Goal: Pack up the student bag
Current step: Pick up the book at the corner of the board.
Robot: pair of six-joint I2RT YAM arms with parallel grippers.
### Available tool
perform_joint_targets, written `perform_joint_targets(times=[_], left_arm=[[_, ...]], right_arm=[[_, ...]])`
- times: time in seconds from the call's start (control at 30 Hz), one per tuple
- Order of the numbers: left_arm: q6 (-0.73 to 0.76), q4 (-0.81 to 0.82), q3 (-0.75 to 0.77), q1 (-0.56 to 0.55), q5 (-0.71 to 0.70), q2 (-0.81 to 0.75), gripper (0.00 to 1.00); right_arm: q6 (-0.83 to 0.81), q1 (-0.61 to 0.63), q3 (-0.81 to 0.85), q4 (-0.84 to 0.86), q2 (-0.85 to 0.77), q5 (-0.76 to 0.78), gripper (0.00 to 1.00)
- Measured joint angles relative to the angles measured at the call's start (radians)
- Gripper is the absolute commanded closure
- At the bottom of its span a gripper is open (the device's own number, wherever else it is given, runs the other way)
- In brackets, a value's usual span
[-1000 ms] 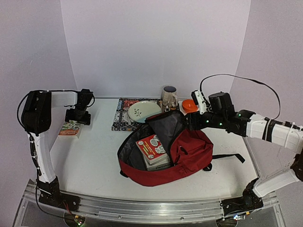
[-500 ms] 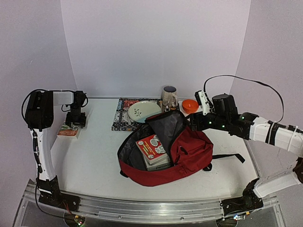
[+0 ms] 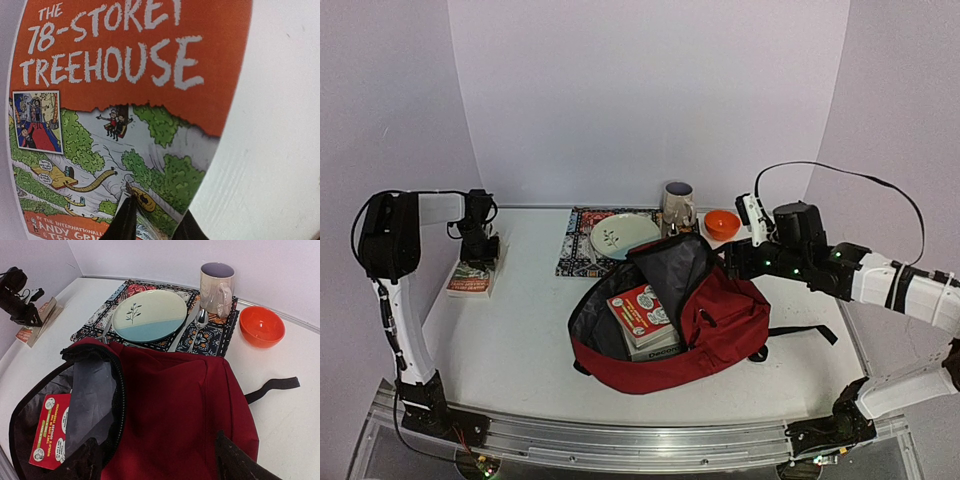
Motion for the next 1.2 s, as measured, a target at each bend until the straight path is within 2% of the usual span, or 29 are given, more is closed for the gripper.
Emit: perform_joint_targets(times=[0.13, 0.27, 0.53, 0.8, 1.2], left_arm=[[-0.021, 0.012, -0.092, -0.014, 0.056, -0.072, 0.94], [-0.053, 0.012, -0.164, -0.057, 0.045, -0.128, 1.00], [-0.155, -0.060, -0.204, -0.185, -0.133, -0.186, 1.00], [-0.185, -0.109, -0.208, -0.218, -0.283, -0.319, 1.00], [-0.123, -0.115, -0.207, -0.242, -0.327, -0.498, 1.00]], right_arm=[[0.000, 0.000, -0.007, 0.002, -0.029, -0.003, 0.24], [0.000, 0.000, -0.007, 0.007, -0.039, -0.011, 0.24], [0.000, 0.000, -0.007, 0.008, -0.044, -0.036, 0.24], [0.003, 0.000, -0.007, 0.009, -0.047, -0.078, 0.24], [0.028, 0.000, 0.015, 0.012, -0.047, -0.151, 0.24]])
